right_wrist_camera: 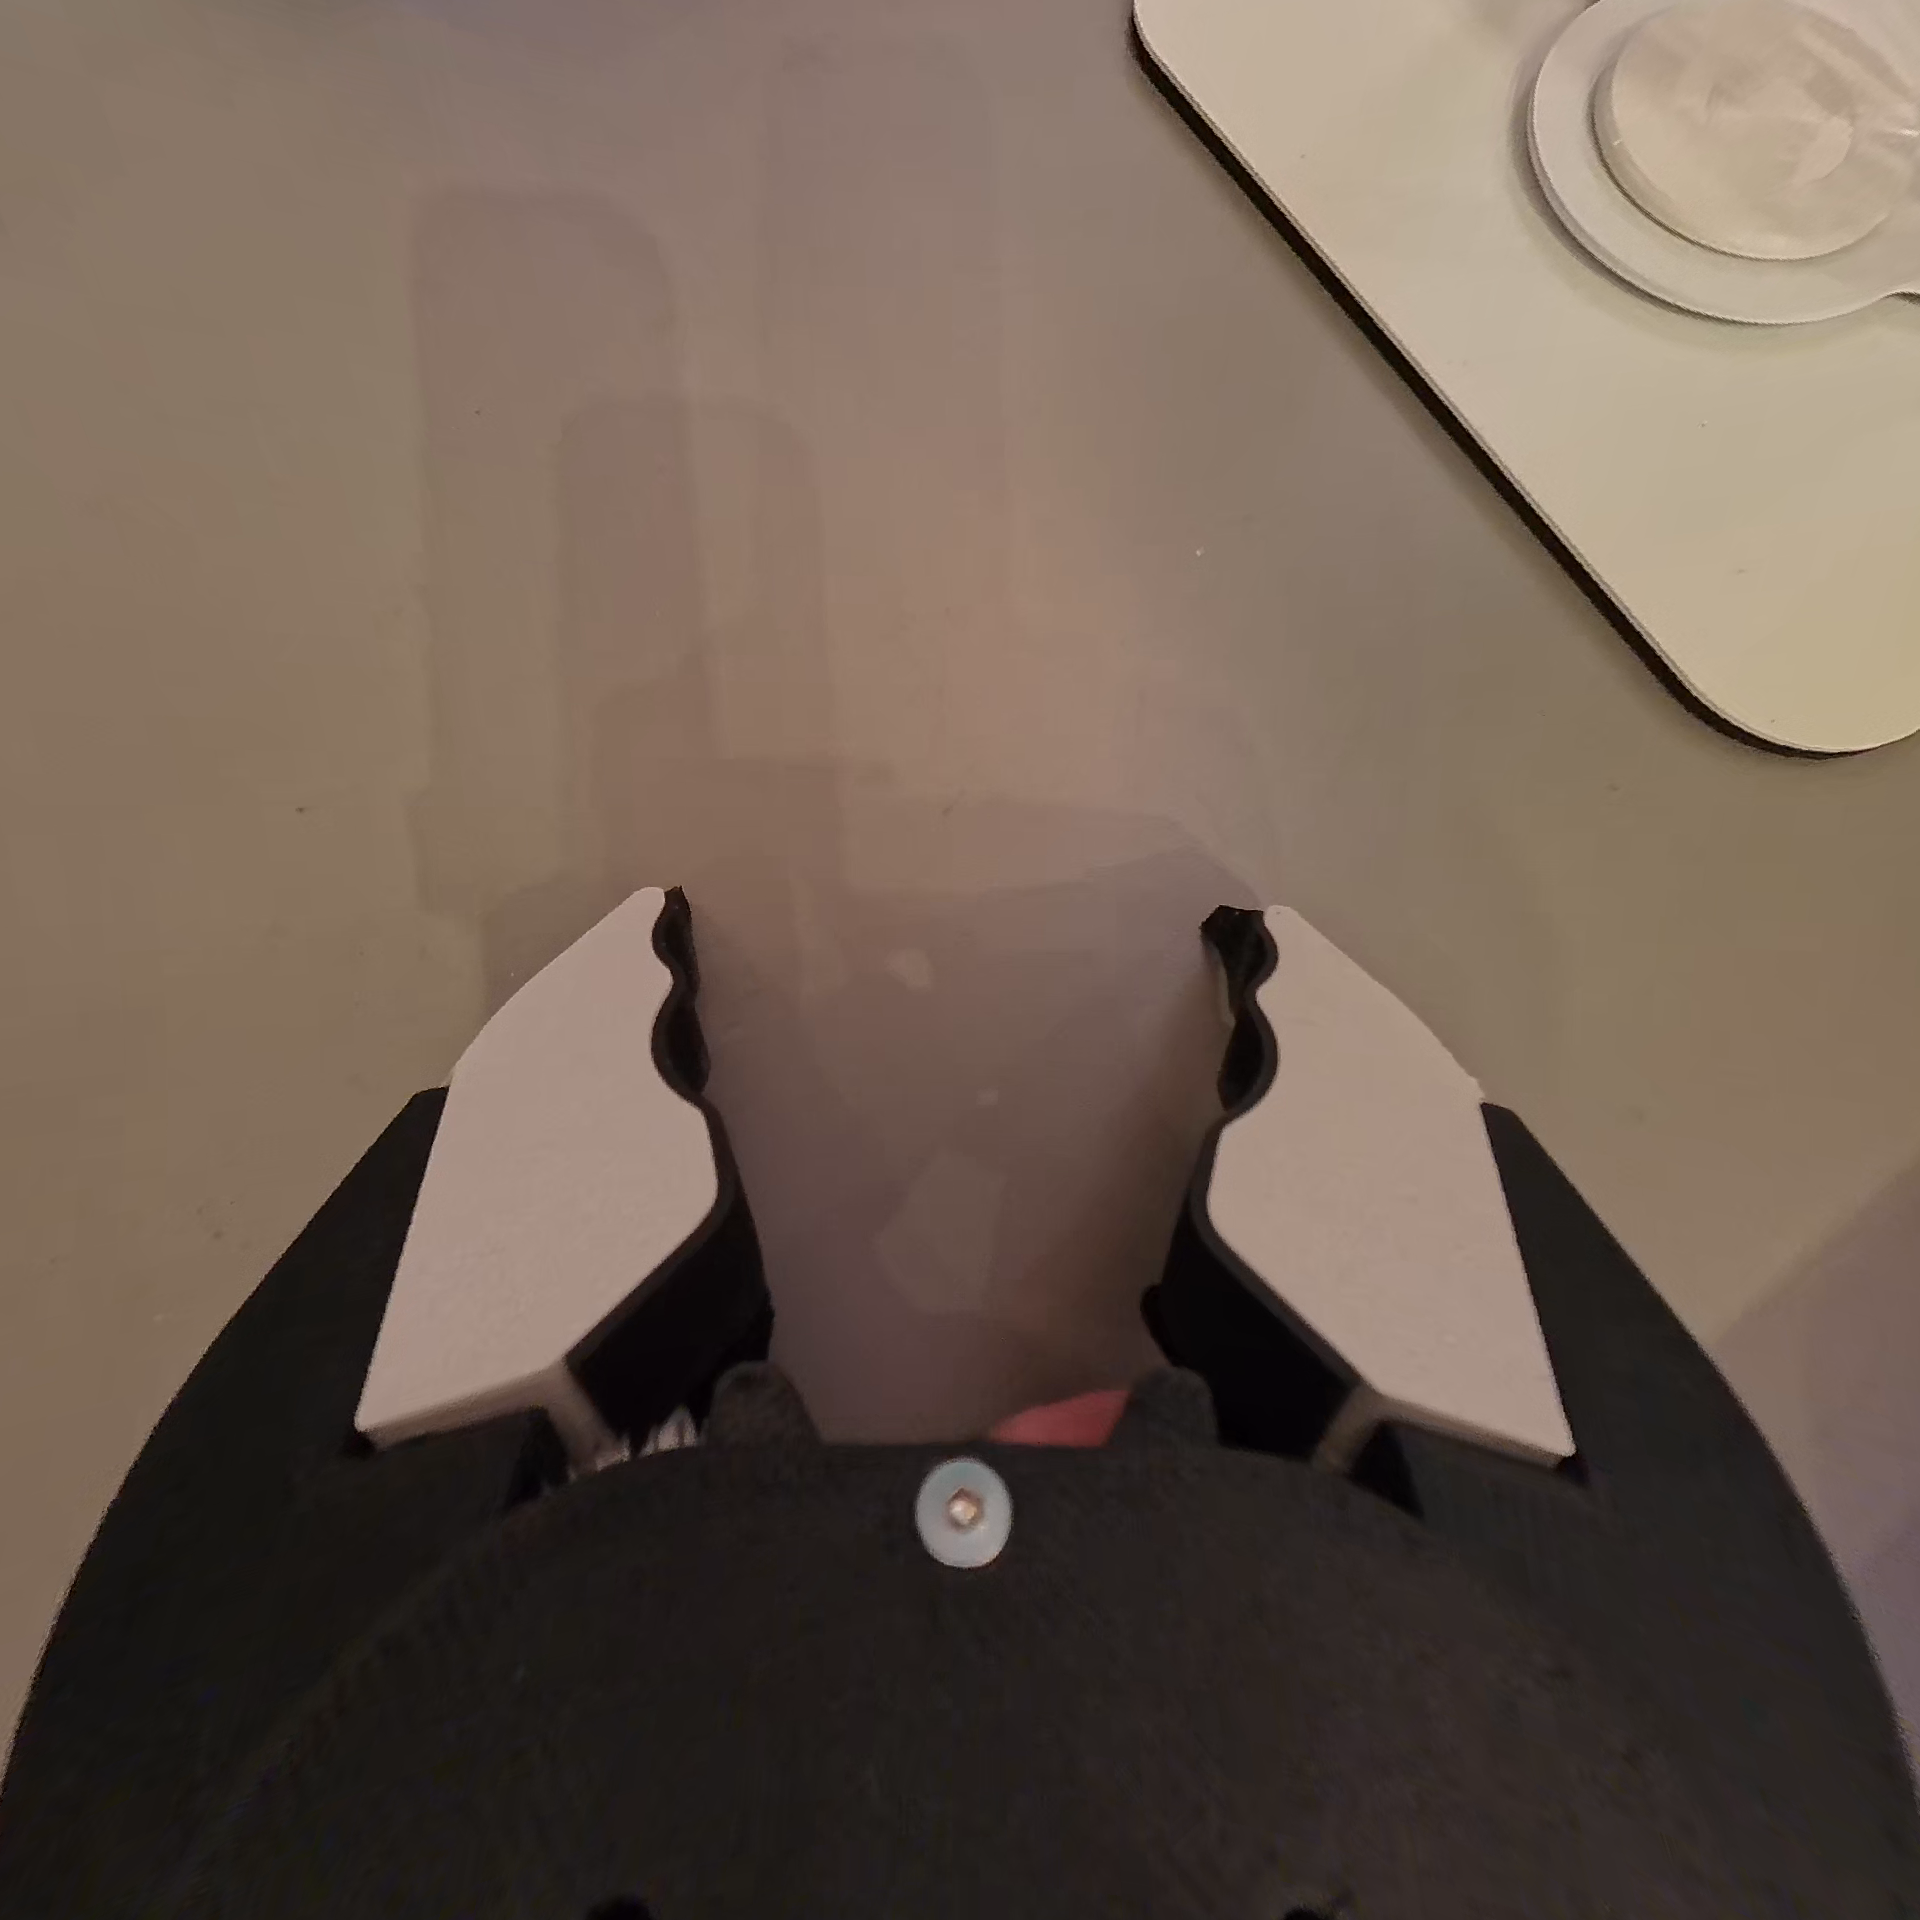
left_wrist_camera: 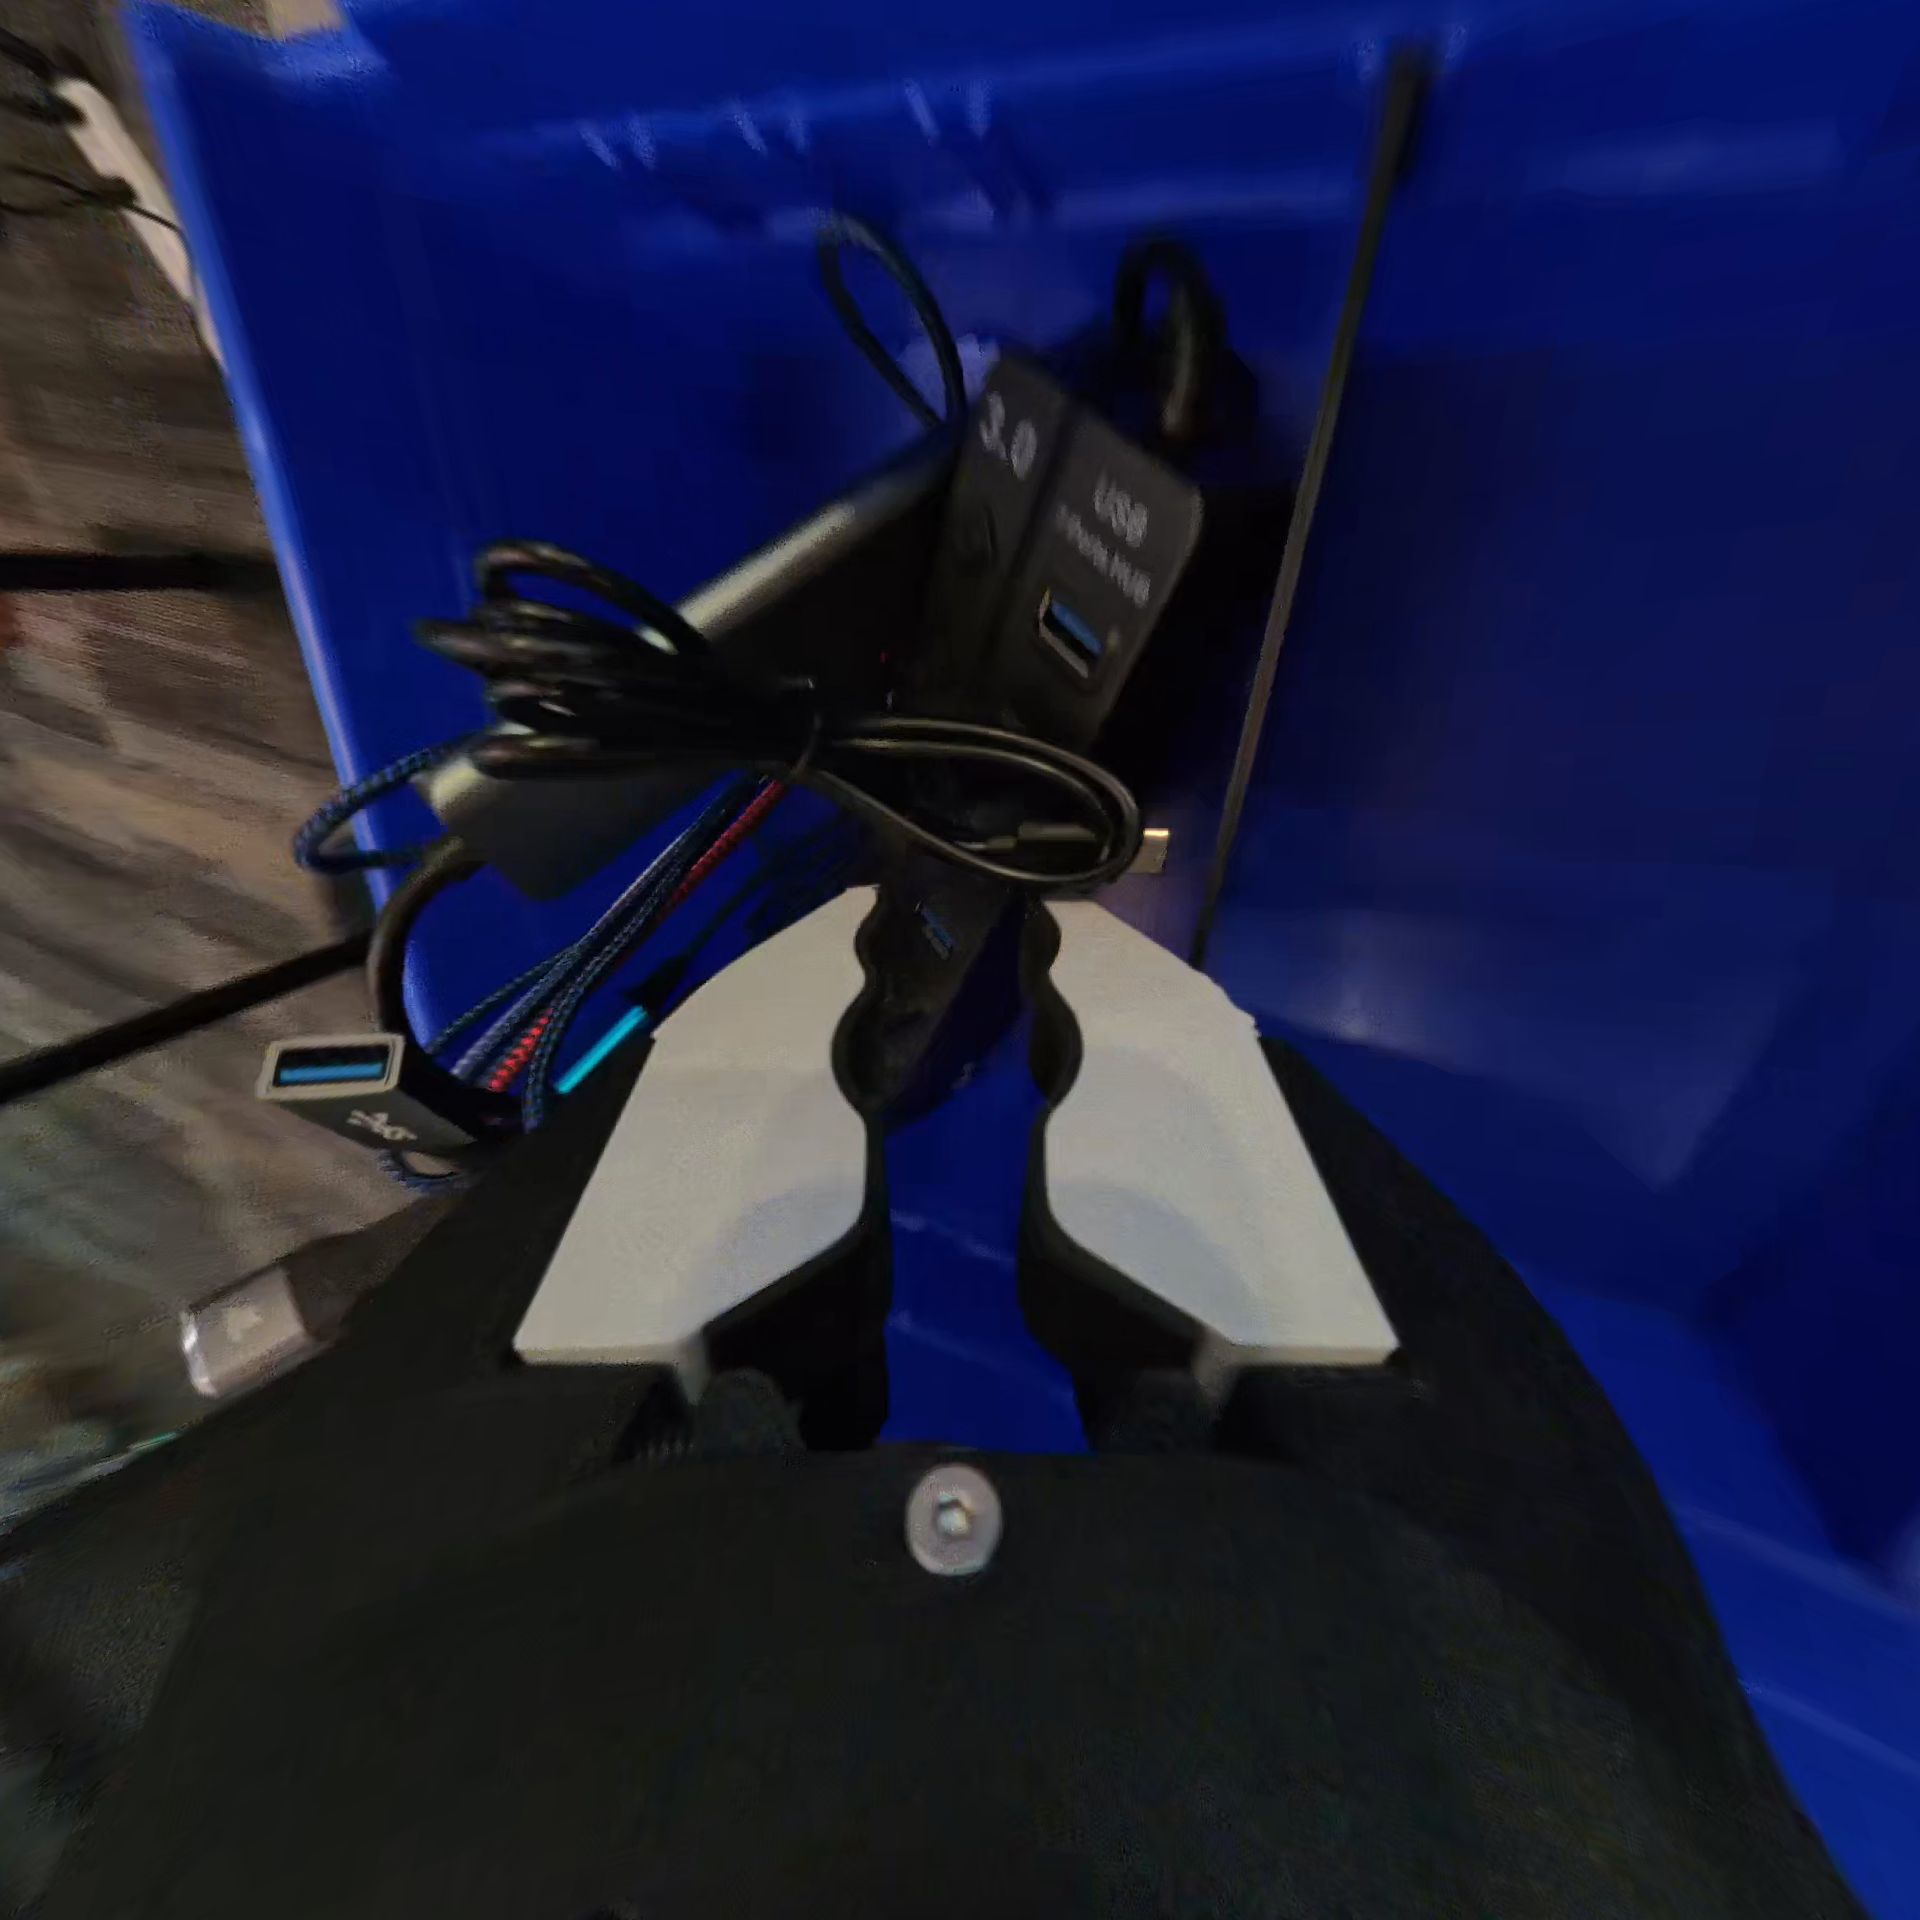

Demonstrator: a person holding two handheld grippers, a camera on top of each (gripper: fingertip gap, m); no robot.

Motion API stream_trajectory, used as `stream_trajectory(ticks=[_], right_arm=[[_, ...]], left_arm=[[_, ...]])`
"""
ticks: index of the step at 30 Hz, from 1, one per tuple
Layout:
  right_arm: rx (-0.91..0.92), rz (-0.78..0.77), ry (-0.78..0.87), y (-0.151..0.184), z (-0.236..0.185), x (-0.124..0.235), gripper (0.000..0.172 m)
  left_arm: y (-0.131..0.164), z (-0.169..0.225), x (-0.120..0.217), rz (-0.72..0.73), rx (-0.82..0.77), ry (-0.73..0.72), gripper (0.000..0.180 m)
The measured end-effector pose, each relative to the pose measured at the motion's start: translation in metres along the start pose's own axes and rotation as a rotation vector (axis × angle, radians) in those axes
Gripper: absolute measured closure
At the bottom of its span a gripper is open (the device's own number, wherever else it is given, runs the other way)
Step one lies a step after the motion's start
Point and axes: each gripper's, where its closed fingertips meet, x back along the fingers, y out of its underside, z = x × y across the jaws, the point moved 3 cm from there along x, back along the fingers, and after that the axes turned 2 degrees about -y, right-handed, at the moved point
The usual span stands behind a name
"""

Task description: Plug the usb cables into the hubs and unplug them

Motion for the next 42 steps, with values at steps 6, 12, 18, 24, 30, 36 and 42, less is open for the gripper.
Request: stream_trajectory(ticks=[6,12,18,24,30,36,42], right_arm=[[0.000,0.000,0.000,0.000,0.000,0.000,0.075],[0.000,0.000,0.000,0.000,0.000,0.000,0.075],[0.000,0.000,0.000,0.000,0.000,0.000,0.075],[0.000,0.000,0.000,0.000,0.000,0.000,0.075],[0.000,0.000,0.000,0.000,0.000,0.000,0.075],[0.000,0.000,0.000,0.000,0.000,0.000,0.075],[0.001,-0.001,-0.002,0.000,0.000,0.000,0.075]], left_arm=[[-0.019,0.000,0.015,0.211,0.467,0.294,0.130],[-0.024,-0.003,-0.007,0.188,0.657,0.286,0.156],[-0.022,-0.013,-0.001,0.166,0.716,0.174,0.162],[-0.016,-0.020,0.032,0.198,0.738,0.095,0.165],[-0.016,-0.022,0.090,0.305,0.736,0.030,0.166],[-0.028,-0.008,0.151,0.393,0.679,-0.058,0.166],[-0.054,0.017,0.212,0.481,0.609,-0.104,0.167]])
